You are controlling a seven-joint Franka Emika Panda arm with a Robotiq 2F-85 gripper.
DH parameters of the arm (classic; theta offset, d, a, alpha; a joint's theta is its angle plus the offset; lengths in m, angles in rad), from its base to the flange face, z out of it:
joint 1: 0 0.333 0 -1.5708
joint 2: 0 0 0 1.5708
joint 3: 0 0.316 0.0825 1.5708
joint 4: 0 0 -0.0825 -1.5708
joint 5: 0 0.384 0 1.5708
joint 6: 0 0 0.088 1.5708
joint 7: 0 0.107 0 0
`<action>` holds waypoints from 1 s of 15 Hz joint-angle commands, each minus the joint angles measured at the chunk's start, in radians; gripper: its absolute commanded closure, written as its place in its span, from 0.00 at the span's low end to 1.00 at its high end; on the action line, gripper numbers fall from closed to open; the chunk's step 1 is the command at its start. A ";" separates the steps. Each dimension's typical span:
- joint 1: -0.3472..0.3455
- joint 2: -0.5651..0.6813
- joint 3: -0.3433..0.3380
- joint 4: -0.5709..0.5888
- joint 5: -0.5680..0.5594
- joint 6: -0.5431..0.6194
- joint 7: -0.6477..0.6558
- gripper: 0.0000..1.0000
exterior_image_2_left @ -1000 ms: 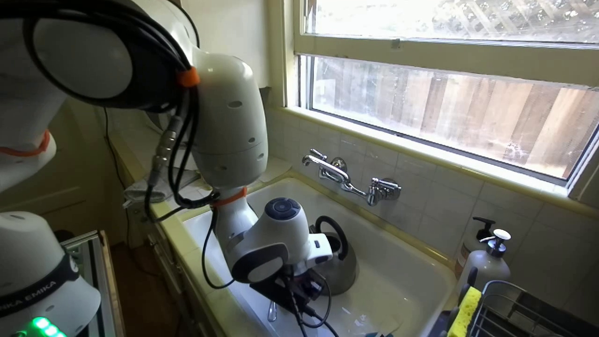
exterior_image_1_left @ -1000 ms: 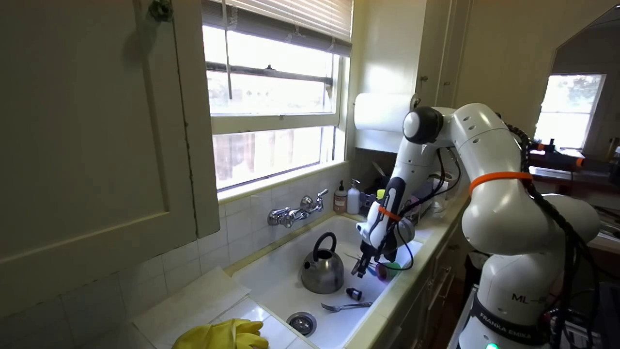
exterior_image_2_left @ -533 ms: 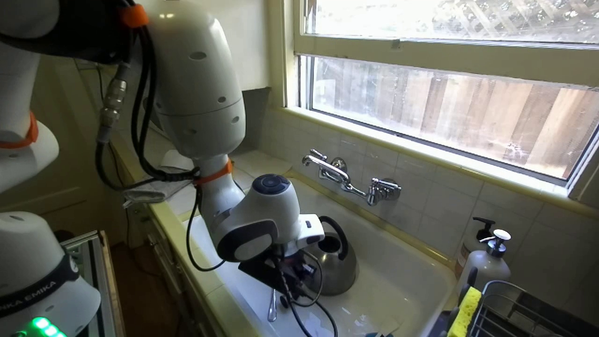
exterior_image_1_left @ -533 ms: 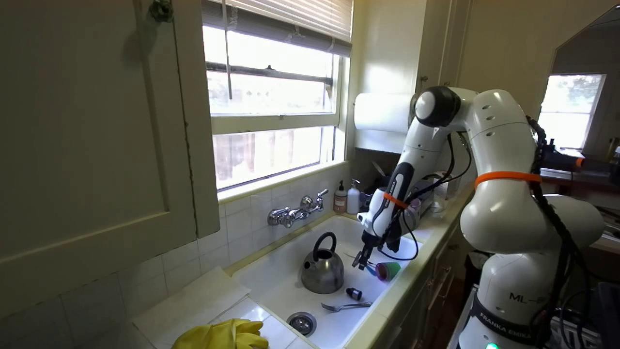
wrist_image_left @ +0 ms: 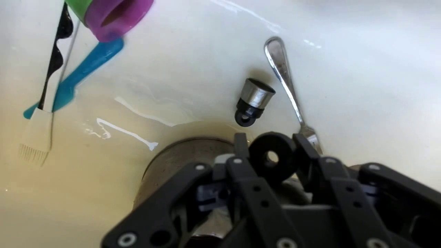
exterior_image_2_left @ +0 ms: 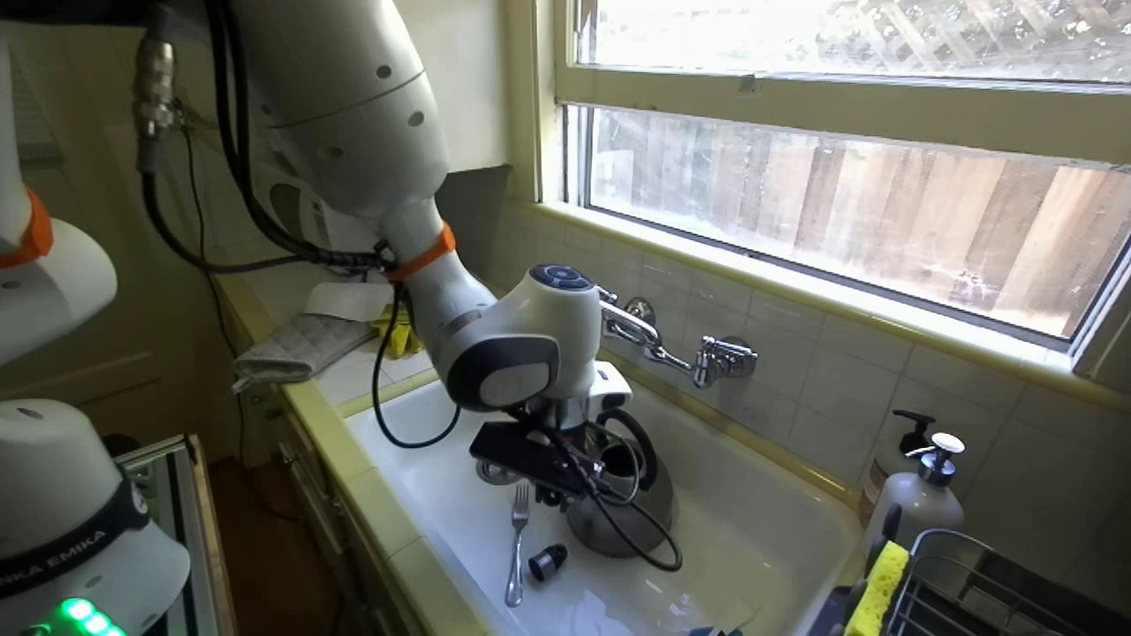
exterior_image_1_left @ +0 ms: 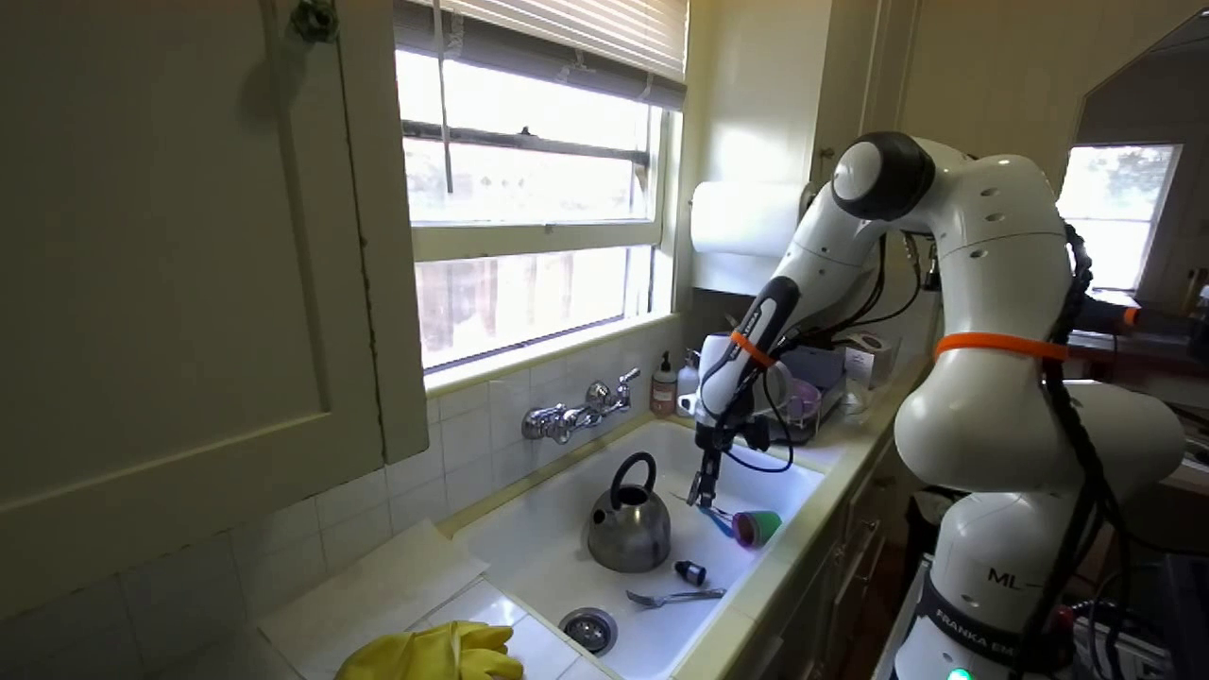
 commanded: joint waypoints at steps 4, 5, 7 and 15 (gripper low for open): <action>0.312 -0.031 -0.238 0.106 0.036 -0.140 -0.019 0.89; 0.363 -0.019 -0.284 0.110 0.023 -0.117 0.002 0.89; 0.436 0.005 -0.343 0.109 0.021 -0.089 0.029 0.89; 0.484 0.115 -0.360 0.092 0.083 0.112 0.114 0.89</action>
